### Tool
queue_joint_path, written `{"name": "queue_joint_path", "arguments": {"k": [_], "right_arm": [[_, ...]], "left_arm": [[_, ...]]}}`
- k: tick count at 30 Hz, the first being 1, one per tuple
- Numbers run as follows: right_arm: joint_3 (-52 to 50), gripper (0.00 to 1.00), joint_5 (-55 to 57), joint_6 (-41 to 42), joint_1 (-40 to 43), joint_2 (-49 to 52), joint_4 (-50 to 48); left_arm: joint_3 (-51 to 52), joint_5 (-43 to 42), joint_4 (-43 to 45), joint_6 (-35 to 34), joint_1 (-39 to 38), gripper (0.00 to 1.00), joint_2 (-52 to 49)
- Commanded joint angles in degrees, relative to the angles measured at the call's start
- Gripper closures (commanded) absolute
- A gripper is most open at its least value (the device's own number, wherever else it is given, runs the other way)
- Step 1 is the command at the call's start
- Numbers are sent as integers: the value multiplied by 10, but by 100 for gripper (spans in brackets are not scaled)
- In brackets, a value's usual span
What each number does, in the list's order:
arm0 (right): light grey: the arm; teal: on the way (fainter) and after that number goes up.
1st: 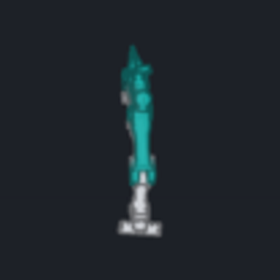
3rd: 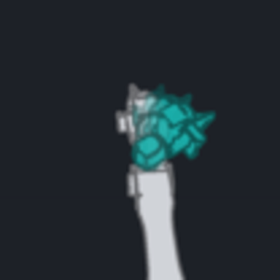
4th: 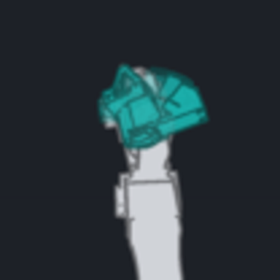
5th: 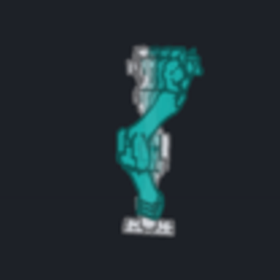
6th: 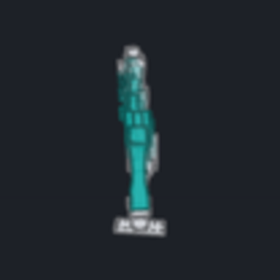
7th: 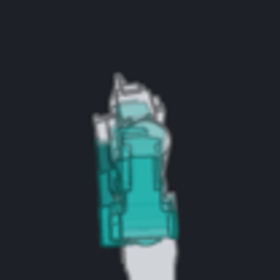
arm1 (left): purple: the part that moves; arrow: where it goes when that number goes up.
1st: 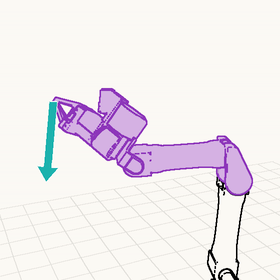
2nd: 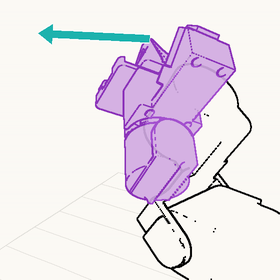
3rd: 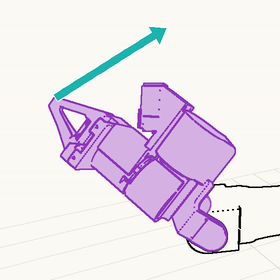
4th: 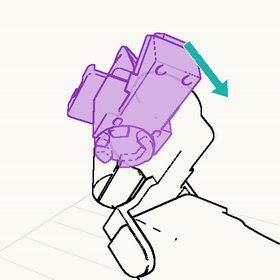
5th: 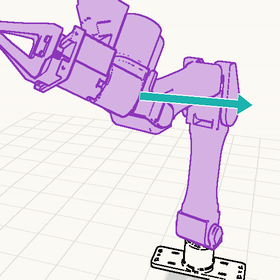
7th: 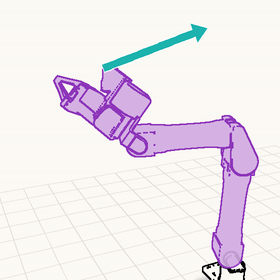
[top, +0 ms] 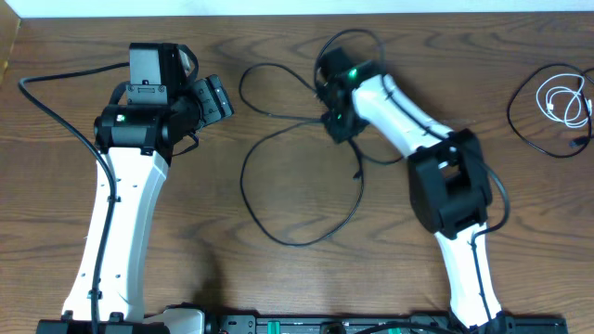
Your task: Untangle cables
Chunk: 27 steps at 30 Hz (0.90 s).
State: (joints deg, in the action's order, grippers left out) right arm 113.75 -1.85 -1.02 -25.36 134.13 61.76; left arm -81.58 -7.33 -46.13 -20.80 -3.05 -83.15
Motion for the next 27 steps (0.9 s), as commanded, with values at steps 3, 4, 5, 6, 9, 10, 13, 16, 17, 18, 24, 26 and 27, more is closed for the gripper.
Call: {"name": "queue_joint_path", "arguments": {"k": [3,4,5,6,9,10,13,16,17,18,24,26,27], "right_arm": [[163,99,-90,2,100,-54,94],[194,99,-93,1,121,-63,115],[224,99,-93,1,141,-72,135],[255,99,-93,1,163,-81,155],[330,99,-92,1,230,-106,198],[354,99,-92,1,259,-116,207],[395,99,-93,5,339,-141,214],[410,99,-92,12,427,-159,212],[410,99,-92,12,454,-161,212],[410,99,-92,12,477,-161,213],[384,99,-88,4,589,-138,206],[376,99,-89,-7,604,-121,199],[371,99,-88,-15,607,-112,196]], "left_arm": [[-3,6,-1,2,2,17,0],[-3,5,-1,2,2,18,0],[-3,5,-1,2,2,18,0],[-3,6,-1,2,2,18,0],[-3,6,-1,2,2,18,0],[-3,6,-1,1,2,18,-1],[-3,6,-1,1,2,17,-1],[-3,6,-1,1,2,17,-1],[-3,6,-1,1,2,18,-1],[-3,5,-1,1,2,18,-1],[-3,5,1,1,2,17,-3],[-3,5,1,1,2,17,-4],[-3,5,1,1,2,18,-5]]}}
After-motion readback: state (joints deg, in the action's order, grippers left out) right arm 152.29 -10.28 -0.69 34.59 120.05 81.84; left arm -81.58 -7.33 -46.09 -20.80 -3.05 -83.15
